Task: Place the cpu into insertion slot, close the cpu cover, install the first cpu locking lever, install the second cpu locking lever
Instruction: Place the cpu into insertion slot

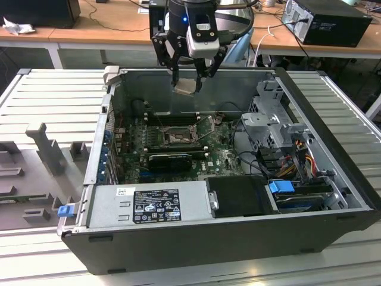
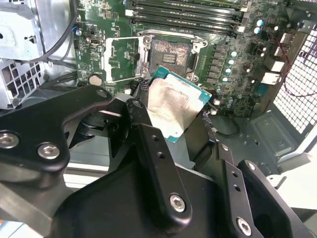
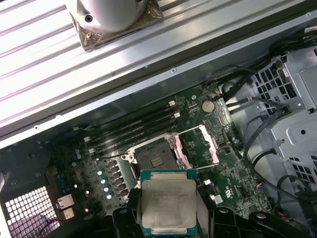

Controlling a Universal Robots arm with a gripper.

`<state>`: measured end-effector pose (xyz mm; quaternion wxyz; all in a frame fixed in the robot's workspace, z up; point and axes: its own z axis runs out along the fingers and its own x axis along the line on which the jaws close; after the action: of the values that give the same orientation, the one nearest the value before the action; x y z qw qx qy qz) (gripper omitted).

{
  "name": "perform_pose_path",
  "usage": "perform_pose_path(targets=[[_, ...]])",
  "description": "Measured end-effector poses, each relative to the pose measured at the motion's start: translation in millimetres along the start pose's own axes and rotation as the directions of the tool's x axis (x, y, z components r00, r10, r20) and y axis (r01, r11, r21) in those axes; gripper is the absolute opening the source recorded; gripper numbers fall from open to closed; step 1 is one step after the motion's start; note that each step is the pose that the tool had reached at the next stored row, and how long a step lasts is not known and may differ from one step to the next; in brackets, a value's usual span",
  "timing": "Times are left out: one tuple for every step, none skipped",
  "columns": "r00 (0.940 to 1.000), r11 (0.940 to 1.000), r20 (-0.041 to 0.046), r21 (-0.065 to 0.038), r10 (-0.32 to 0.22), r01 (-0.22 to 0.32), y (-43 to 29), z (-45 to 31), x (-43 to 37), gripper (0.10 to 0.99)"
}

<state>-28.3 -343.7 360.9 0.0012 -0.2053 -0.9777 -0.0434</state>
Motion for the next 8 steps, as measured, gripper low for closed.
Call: perform_pose_path(targets=[[1.0, 1.0, 0.0003, 0.0, 0.003, -0.003, 0.0, 0.0, 0.0, 0.533], [1.0, 1.0, 0.0006, 0.0, 0.006, -0.006, 0.0, 0.0, 0.0, 0.533], [0.9999, 0.9999, 0.001, 0.0, 0.011, -0.011, 0.0, 0.0, 0.0, 0.533], [0.9999, 0.9999, 0.0012, 0.0, 0.014, -0.014, 0.0, 0.0, 0.0, 0.533], [0.9998, 0.9998, 0.0017, 0.0, 0.019, -0.019, 0.0, 0.0, 0.0, 0.533], [0.9998, 0.9998, 0.002, 0.0, 0.022, -0.022, 0.0, 0.0, 0.0, 0.533], [0.9997, 0.9997, 0.0022, -0.001, 0.025, -0.025, 0.0, 0.0, 0.0, 0.533], [0.9996, 0.9996, 0.0025, -0.001, 0.029, -0.029, 0.0, 0.0, 0.0, 0.533]])
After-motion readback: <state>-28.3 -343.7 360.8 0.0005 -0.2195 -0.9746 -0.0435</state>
